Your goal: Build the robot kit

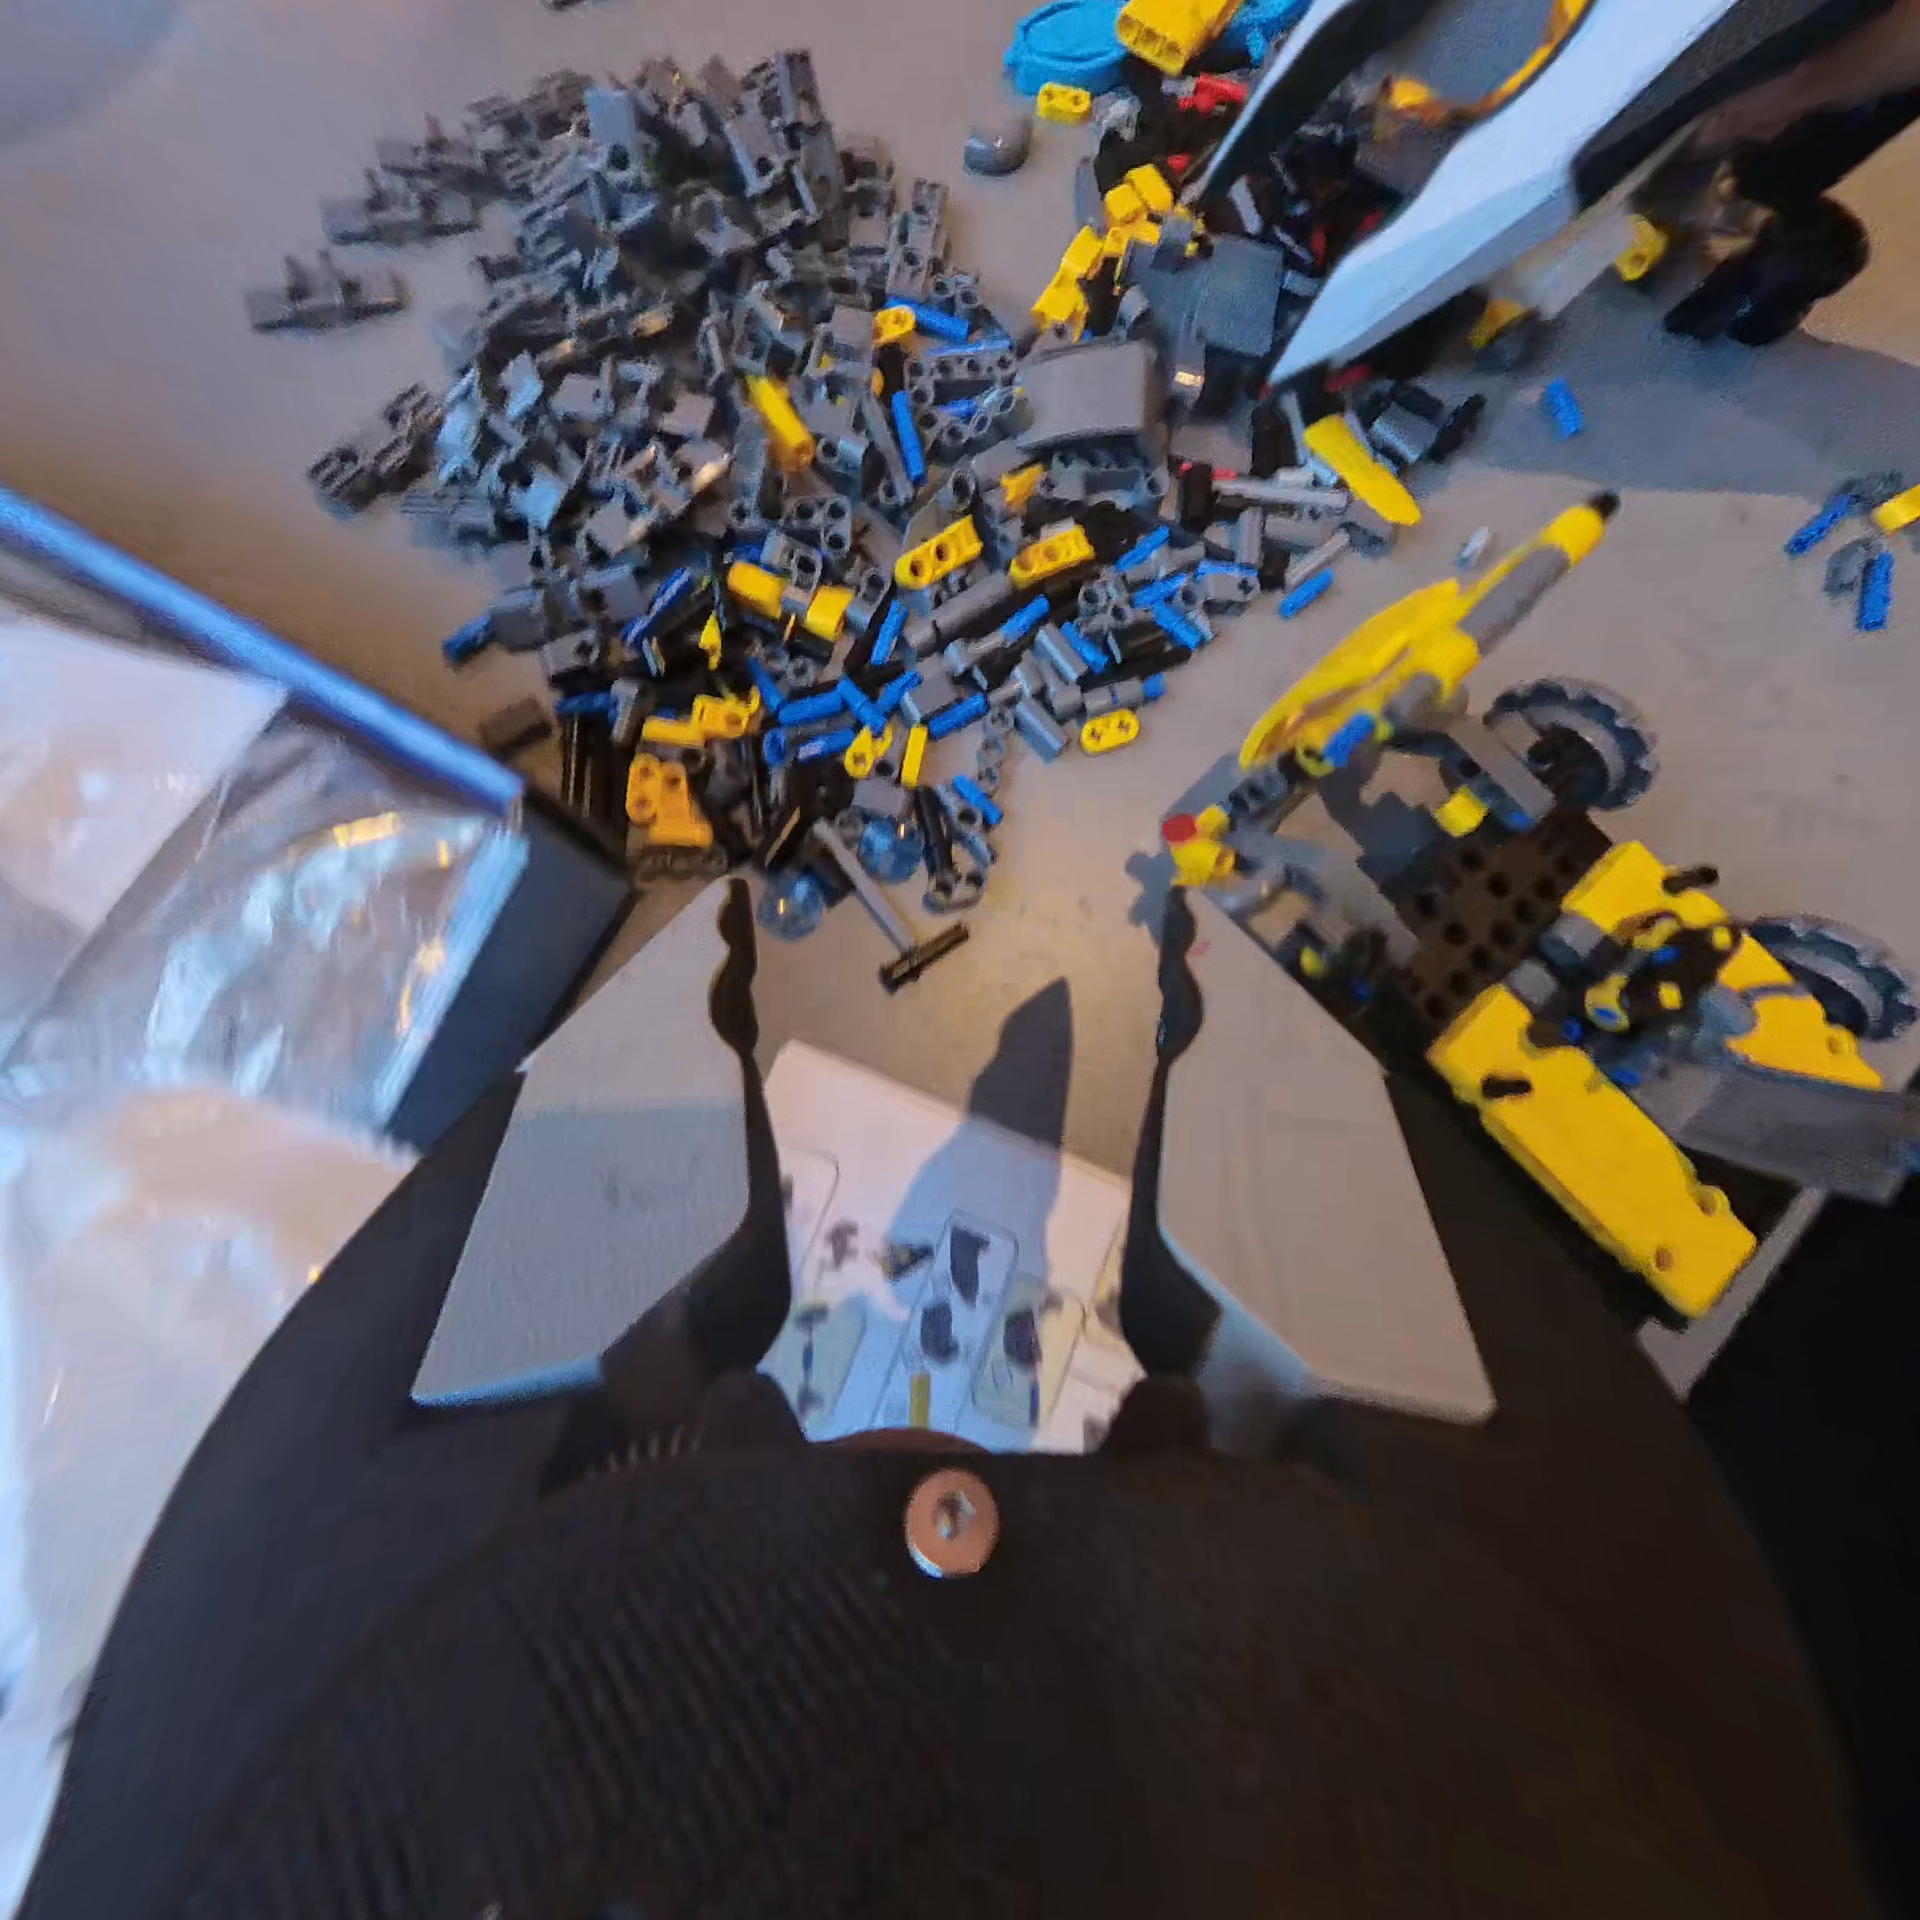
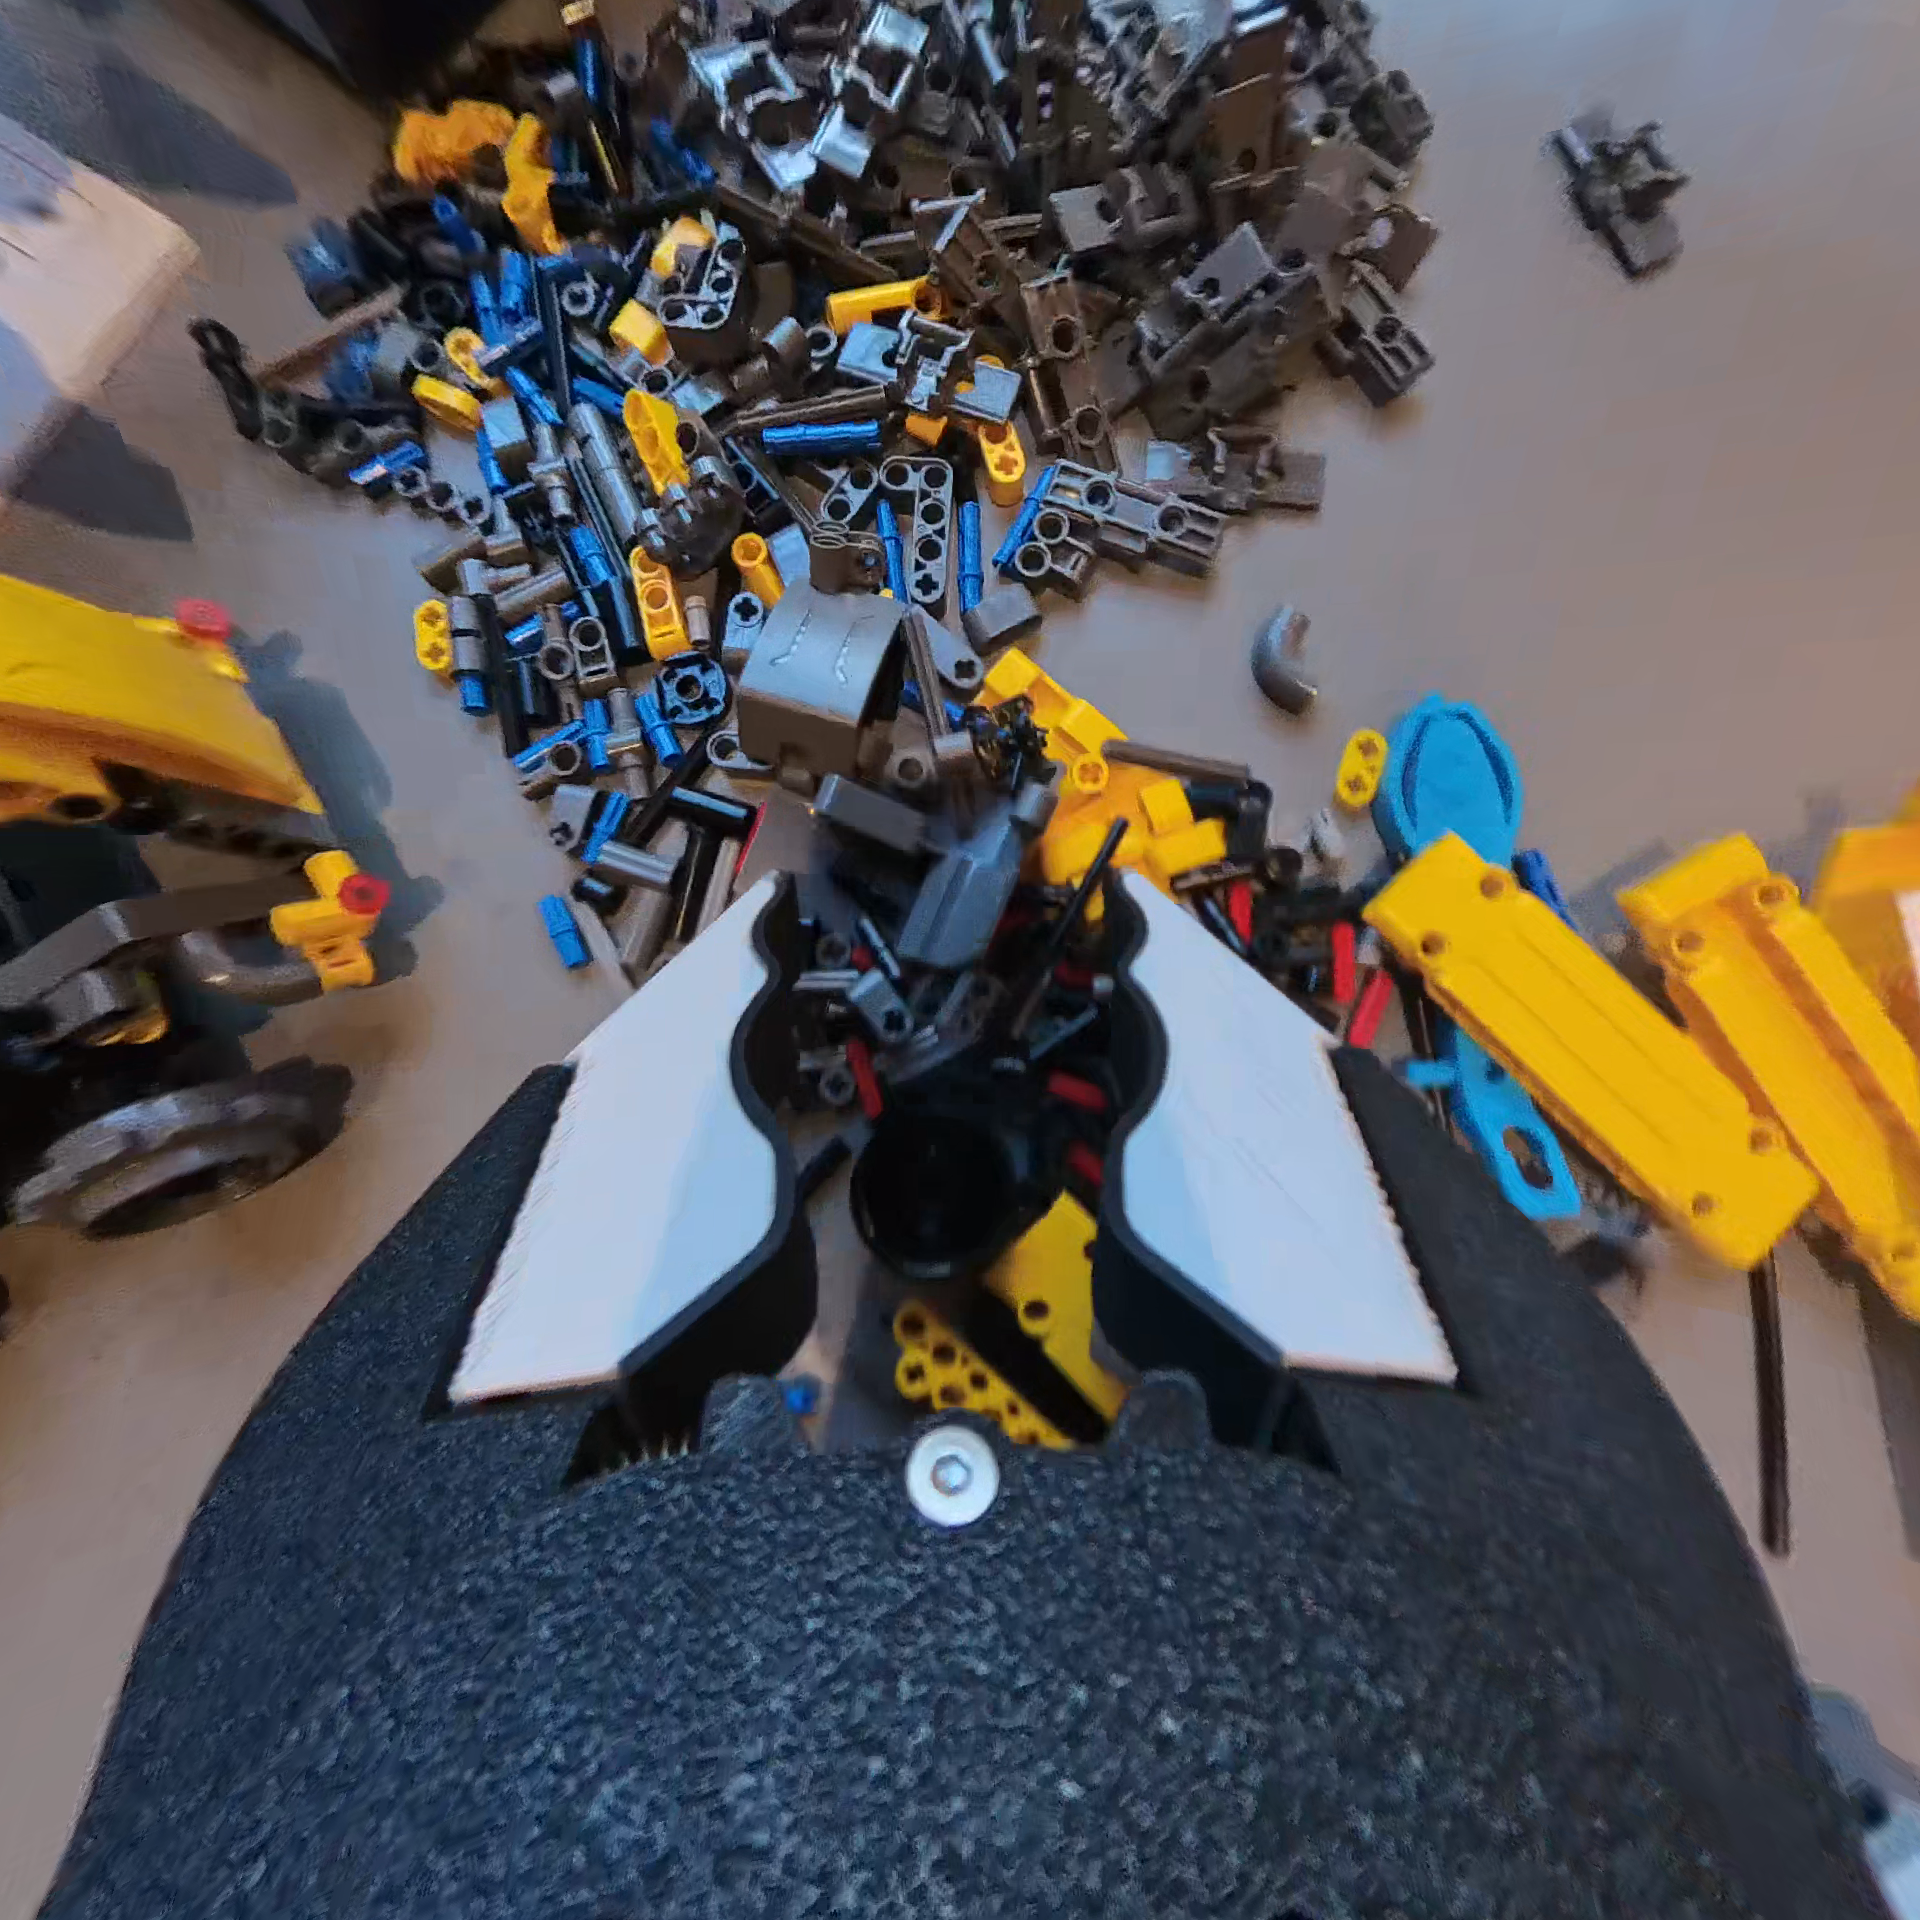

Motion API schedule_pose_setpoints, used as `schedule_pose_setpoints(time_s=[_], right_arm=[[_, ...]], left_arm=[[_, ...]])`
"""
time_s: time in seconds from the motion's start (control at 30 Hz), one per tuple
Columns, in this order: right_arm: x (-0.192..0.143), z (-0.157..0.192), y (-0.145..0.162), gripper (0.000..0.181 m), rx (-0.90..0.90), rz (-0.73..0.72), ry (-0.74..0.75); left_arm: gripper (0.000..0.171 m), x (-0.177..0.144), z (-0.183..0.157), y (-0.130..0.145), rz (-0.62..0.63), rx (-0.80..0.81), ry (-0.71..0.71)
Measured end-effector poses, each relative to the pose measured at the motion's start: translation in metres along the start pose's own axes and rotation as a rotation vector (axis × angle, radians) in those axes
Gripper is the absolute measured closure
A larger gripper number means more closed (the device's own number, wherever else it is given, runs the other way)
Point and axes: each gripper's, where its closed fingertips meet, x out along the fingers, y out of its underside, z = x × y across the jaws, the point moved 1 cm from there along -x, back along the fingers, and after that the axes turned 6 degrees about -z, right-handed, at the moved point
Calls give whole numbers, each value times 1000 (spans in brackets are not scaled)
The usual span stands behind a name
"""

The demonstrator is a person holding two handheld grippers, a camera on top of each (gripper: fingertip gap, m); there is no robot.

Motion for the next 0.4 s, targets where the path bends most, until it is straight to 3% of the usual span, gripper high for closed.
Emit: schedule_pose_setpoints(time_s=[0.07, 0.2, 0.3, 0.4], right_arm=[[12, 0, 1, 128, -54, 50, 5], [6, -4, 8, 153, -90, 126, -7], [-9, -1, 13, 152, -109, 141, -7], [-15, 10, -8, 151, -133, 59, -34]], left_arm=[[97, 15, -2, -17, -8, 27, 27], [99, 40, -7, -57, -8, 107, 68], [102, 60, -15, -79, 2, 161, 110], [108, 80, -18, -86, 28, 214, 123]])
